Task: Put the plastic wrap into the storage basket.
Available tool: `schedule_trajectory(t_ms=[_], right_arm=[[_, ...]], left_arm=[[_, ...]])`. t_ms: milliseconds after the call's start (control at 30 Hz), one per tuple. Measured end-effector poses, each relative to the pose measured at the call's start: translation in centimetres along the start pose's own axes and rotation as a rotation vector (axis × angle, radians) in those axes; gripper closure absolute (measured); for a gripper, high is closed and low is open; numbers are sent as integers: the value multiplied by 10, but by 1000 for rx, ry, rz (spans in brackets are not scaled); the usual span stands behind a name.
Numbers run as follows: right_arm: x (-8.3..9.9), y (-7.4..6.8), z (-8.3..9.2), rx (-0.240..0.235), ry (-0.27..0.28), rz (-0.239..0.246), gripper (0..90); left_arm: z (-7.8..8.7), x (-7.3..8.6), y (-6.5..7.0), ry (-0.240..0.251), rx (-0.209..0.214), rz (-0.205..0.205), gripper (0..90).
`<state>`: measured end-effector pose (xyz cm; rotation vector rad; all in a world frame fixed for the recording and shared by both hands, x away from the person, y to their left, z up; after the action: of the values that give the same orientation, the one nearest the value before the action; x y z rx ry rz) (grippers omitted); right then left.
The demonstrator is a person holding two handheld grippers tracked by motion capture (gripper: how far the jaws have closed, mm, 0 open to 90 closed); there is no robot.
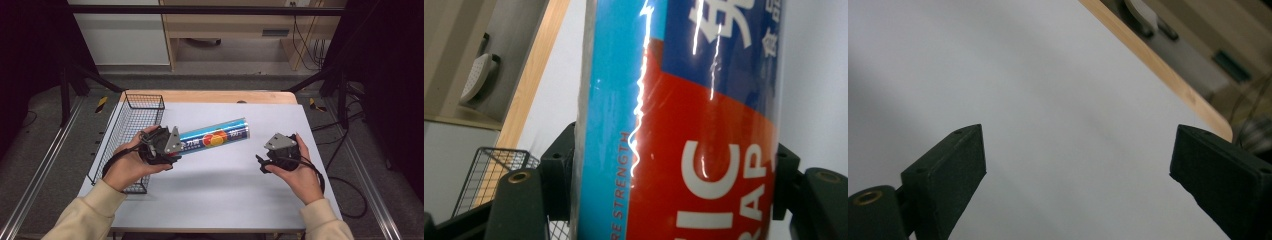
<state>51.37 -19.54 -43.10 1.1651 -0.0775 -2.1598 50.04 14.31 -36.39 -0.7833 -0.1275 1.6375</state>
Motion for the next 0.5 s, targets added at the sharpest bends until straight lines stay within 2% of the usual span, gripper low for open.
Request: schedule_trajectory(t_ms=[33, 100, 167, 233, 267, 400, 500], right_arm=[[1, -1, -5, 14, -6, -39, 94], [4, -2, -14, 42, 3, -146, 101], [4, -4, -20, 61, -13, -213, 100], [5, -5, -27, 97, 5, -253, 113], [5, -5, -27, 97, 5, -253, 113], [8, -13, -37, 123, 35, -322, 106], [10, -18, -39, 121, 37, -329, 100]], left_arm=[[3, 2, -1, 5, -6, 11, 307], [7, 5, -4, 11, -16, 22, 307], [11, 8, -6, 11, -25, 35, 307], [15, 11, -10, 7, -30, 43, 307], [15, 11, -10, 7, -30, 43, 307], [23, 19, -16, 3, -44, 60, 308], [25, 23, -18, -1, -51, 73, 308]])
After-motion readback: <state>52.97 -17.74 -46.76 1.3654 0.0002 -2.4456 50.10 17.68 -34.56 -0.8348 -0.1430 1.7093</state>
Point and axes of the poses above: each handheld gripper's, and its own axes: z roughly backward along the jaws, x roughly out of its underside, y roughly to its right, the point moved 4 cm from there along -z, roughly forward along the jaws, and after that the axes turned 3 degrees about -z, right-handed, at the moved point
